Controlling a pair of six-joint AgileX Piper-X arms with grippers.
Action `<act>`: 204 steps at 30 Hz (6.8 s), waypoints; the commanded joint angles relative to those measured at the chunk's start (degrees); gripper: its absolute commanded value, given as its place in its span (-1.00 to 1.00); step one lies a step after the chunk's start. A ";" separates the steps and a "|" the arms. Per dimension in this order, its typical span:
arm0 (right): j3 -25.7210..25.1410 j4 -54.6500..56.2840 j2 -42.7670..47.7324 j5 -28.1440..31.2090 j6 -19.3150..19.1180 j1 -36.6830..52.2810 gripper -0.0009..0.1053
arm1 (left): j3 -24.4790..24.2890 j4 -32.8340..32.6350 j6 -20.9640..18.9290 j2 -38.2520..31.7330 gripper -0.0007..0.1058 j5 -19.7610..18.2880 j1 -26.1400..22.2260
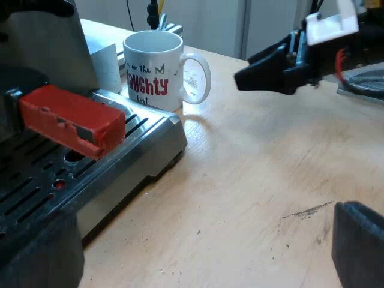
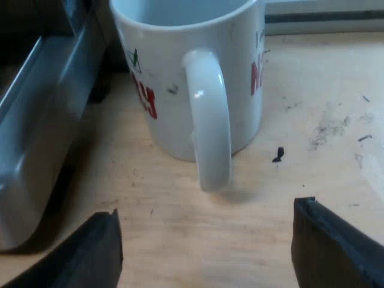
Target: Place mug into machine
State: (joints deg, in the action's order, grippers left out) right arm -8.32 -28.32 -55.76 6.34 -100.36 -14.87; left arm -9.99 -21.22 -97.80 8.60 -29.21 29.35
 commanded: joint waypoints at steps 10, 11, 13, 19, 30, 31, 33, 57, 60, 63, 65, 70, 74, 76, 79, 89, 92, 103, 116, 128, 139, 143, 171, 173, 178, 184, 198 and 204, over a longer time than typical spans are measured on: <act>-5.91 -17.98 -22.39 0.21 0.29 -0.15 0.18 | -0.11 0.42 0.33 0.27 0.61 -0.64 0.17; -6.35 -18.06 -23.37 0.21 0.29 -0.15 0.18 | -0.11 0.42 0.33 0.27 0.61 -0.64 0.17; -9.01 -18.15 -26.95 0.21 0.29 -0.15 0.18 | -0.11 0.25 0.33 0.27 0.61 -0.64 0.17; -13.11 -18.15 -32.21 0.21 1.41 -0.15 0.18 | -0.11 0.15 0.33 0.27 0.61 -0.64 0.17; -13.77 -17.35 -32.95 0.21 0.84 -0.15 -0.98 | -0.11 0.15 0.33 0.27 0.61 -0.64 0.17; -13.77 -17.04 -32.36 0.21 -0.23 -0.15 -0.98 | -0.11 0.15 0.33 0.27 0.61 -0.64 0.17; -13.66 -14.87 -30.85 0.21 -2.17 -0.15 -0.98 | -0.11 0.15 0.33 0.27 0.61 -0.54 0.17; -14.02 47.10 30.35 -7.60 -7.85 -2.11 -0.98 | 2.87 5.10 0.33 0.27 0.61 20.96 0.08; -14.61 50.90 35.88 -8.48 -7.85 -5.05 -0.98 | 4.56 8.29 0.33 0.27 0.61 20.95 0.08; -15.02 52.81 39.21 -8.08 -7.35 -9.08 -0.98 | 4.55 9.56 0.33 0.27 0.61 20.95 0.08; -15.00 53.03 39.92 -8.08 -5.66 -11.58 -0.98 | 4.66 9.27 0.33 0.27 0.61 20.95 0.08; -15.00 52.10 38.73 -4.23 -3.76 -19.44 -0.98 | 6.61 10.55 0.33 0.27 0.61 20.95 0.08; -14.43 48.81 35.59 1.11 0.18 -25.82 -0.98 | 8.43 13.45 0.22 0.27 0.61 20.95 0.08; -13.89 45.65 33.65 3.08 0.23 -28.46 -0.98 | 8.91 14.61 -0.09 0.27 0.61 20.95 0.08; -12.87 40.43 30.09 7.02 0.23 -32.06 -0.98 | 8.93 15.30 -0.07 0.27 0.61 20.95 0.08; -12.34 16.71 10.07 10.15 0.23 -35.07 -0.98 | 8.93 15.31 -1.40 0.27 0.61 20.85 0.08; -12.34 10.30 3.49 10.12 0.27 -35.07 -0.98 | 8.93 15.31 -1.40 0.27 0.61 20.85 0.08; -17.40 -0.58 -12.84 10.64 0.27 -35.07 -0.98 | 8.93 15.31 -1.40 0.27 0.61 20.41 0.08; -26.10 -4.89 -27.47 10.64 2.95 -35.07 -0.98 | 8.93 15.44 -1.40 0.27 0.61 20.41 0.08; -32.04 -4.89 -33.58 7.97 2.83 -35.07 -0.79 | 8.93 15.53 -1.40 0.27 0.61 20.41 0.08; -32.04 -4.83 -32.62 11.17 4.69 -35.07 -0.15 | 8.93 15.53 -1.40 0.27 0.61 20.41 0.08; -31.04 -4.47 -31.57 12.53 5.53 -35.07 -0.15 | 8.93 15.53 -1.40 0.27 0.61 20.41 0.08; -32.93 -16.42 -40.87 10.56 3.67 -36.02 -0.15 | 8.93 15.53 -3.22 0.27 0.61 20.28 0.08; -34.75 -16.42 -42.31 11.51 3.67 -36.02 -0.15 | 8.93 15.53 -3.94 0.27 0.61 20.13 0.08; -39.64 -16.42 -46.71 11.88 3.67 -36.02 -0.15 | 8.93 15.53 -3.94 0.27 0.61 20.00 0.08; -40.21 -16.47 -47.18 14.48 3.67 -35.32 -0.15 | 8.93 15.53 -3.94 0.27 0.61 20.00 0.08; -36.92 2.68 -33.76 17.95 3.78 -39.17 -0.15 | 8.93 15.53 -3.94 0.27 0.61 20.00 0.08; -32.74 10.75 -23.48 18.37 4.15 -42.88 -0.15 | 4.79 15.57 -3.71 0.27 0.61 20.00 0.08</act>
State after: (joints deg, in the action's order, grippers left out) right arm -42.30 -20.41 -83.65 24.29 -96.19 -55.75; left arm -1.02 -6.82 -101.01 8.87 -9.09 29.35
